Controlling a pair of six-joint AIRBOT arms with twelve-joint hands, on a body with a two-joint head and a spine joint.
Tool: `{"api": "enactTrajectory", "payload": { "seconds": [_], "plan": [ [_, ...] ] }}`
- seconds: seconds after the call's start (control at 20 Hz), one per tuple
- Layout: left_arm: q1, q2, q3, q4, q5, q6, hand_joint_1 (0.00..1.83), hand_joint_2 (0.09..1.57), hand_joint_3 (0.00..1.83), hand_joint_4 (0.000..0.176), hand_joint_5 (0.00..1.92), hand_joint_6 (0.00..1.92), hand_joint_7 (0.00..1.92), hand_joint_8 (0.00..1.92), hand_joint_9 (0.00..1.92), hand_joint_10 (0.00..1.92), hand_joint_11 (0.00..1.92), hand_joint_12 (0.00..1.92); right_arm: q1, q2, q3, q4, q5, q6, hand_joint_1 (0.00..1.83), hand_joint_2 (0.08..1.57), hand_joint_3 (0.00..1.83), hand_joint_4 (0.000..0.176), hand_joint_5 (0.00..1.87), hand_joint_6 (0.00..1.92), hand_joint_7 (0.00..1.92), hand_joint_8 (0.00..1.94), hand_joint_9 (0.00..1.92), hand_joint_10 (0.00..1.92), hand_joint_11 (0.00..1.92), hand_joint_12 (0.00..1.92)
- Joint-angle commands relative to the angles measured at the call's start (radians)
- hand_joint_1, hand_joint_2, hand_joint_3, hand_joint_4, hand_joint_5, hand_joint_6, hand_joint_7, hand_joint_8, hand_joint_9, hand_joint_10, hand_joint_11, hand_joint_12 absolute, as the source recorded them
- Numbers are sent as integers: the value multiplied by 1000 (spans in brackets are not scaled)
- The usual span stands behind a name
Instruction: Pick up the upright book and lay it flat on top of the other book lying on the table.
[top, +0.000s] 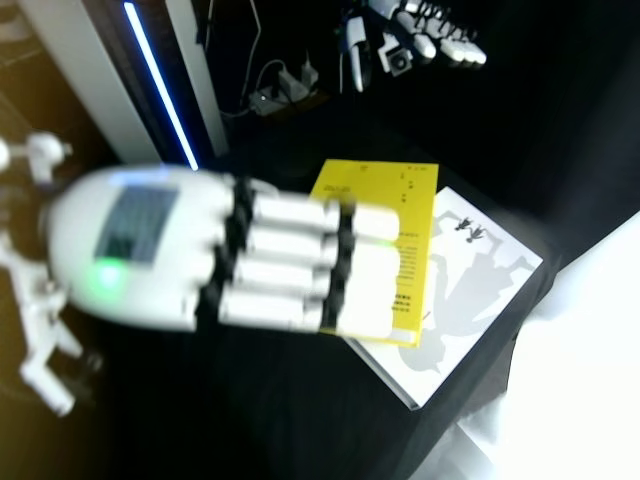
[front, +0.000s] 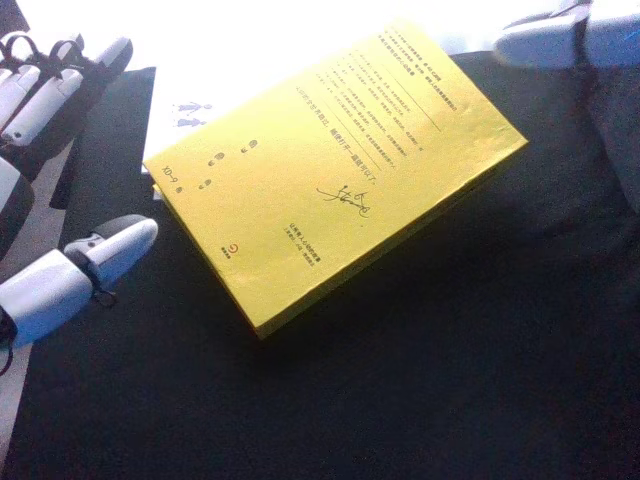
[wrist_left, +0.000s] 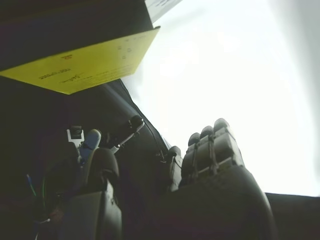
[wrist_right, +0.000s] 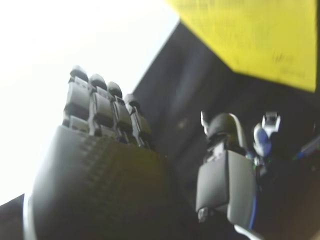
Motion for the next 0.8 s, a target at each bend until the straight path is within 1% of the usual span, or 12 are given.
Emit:
{"api": "enactTrajectory", "payload": {
  "seconds": [0.0, 0.1, 0.15, 0.2, 0.3, 0.4, 0.5, 0.55, 0.6, 0.65, 0.7, 0.75],
  "plan": [
    [-1, 13, -1, 28, -130, 0, 551, 1238, 5, 165, 0, 0, 0, 0, 0, 0, 0, 0, 17, 26, -5, 59, 131, 0, 554, 1165, 27, 78, 0, 0, 0, 0, 0, 0, 0, 0],
    [1, 23, -3, 28, -132, 0, 546, 1250, 8, 167, 0, 0, 0, 0, 0, 0, 0, 0, 16, 67, -40, 73, 181, 0, 456, 1179, 25, 53, 0, 0, 0, 0, 0, 0, 8, 4],
    [1, 26, -4, 28, -133, 0, 546, 1250, 8, 167, 0, 0, 0, 0, 0, 0, 0, 0, 15, 84, -56, 78, 202, 0, 456, 1179, 25, 53, 0, 0, 0, 0, 0, 0, 8, 4],
    [2, 28, -4, 29, -135, 0, 611, 1242, 1, 176, 0, 0, 0, 0, 0, 0, 0, 0, 14, 98, -69, 81, 223, -1, 452, 1196, 28, 68, 0, 0, 0, 0, 0, 0, 1, 0],
    [2, 31, -4, 30, -138, 0, 636, 1234, 0, 176, 0, 0, 0, 0, 0, 0, 0, 0, 6, 129, -95, 102, 269, -1, 427, 1221, 33, 43, 0, 0, 0, 0, 0, 0, 13, 7],
    [2, 35, -4, 35, -142, 0, 669, 1244, 2, 176, 0, 0, 0, 0, 0, 0, 0, 0, -16, 156, -115, 127, 315, -1, 505, 1227, 27, 51, 0, 0, 0, 0, 0, 0, 3, 2],
    [3, 46, -5, 38, -149, 0, 629, 1252, 5, 176, 0, 0, 0, 0, 0, 0, 0, 0, -38, 170, -126, 152, 362, -1, 556, 1236, 27, 42, 0, 0, 0, 0, 0, 0, 0, 0],
    [5, 54, -5, 40, -157, 0, 643, 1260, 6, 176, 0, 0, 0, 0, 0, 0, 0, 0, -57, 176, -130, 178, 403, -1, 595, 1218, 15, 71, 0, 0, 0, 0, 0, 0, 0, 0],
    [6, 65, -6, 42, -164, 0, 601, 1251, 1, 176, 0, 0, 0, 0, 0, 0, 0, 0, -82, 185, -135, 207, 440, -1, 628, 1196, 3, 80, 0, 0, 0, 0, 0, 0, 12, 6],
    [6, 76, -7, 44, -173, 0, 544, 1253, 3, 176, 0, 0, 0, 0, 0, 0, 0, 0, -110, 196, -140, 241, 478, -1, 628, 1206, 7, 48, 0, 0, 0, 0, 0, 0, 50, 27],
    [6, 81, -7, 46, -174, 0, 595, 1247, 0, 159, 0, 0, 0, 0, 0, 0, 0, 0, -121, 199, -142, 253, 491, -1, 548, 1256, 0, 11, 0, 0, 0, 0, 0, 0, 9, 507],
    [6, 89, -8, 49, -177, 0, 595, 1247, 0, 159, 0, 0, 0, 0, 0, 0, 0, 0, -141, 205, -143, 273, 511, -1, 548, 1256, 0, 11, 0, 0, 0, 0, 0, 0, 9, 507]
  ]
}}
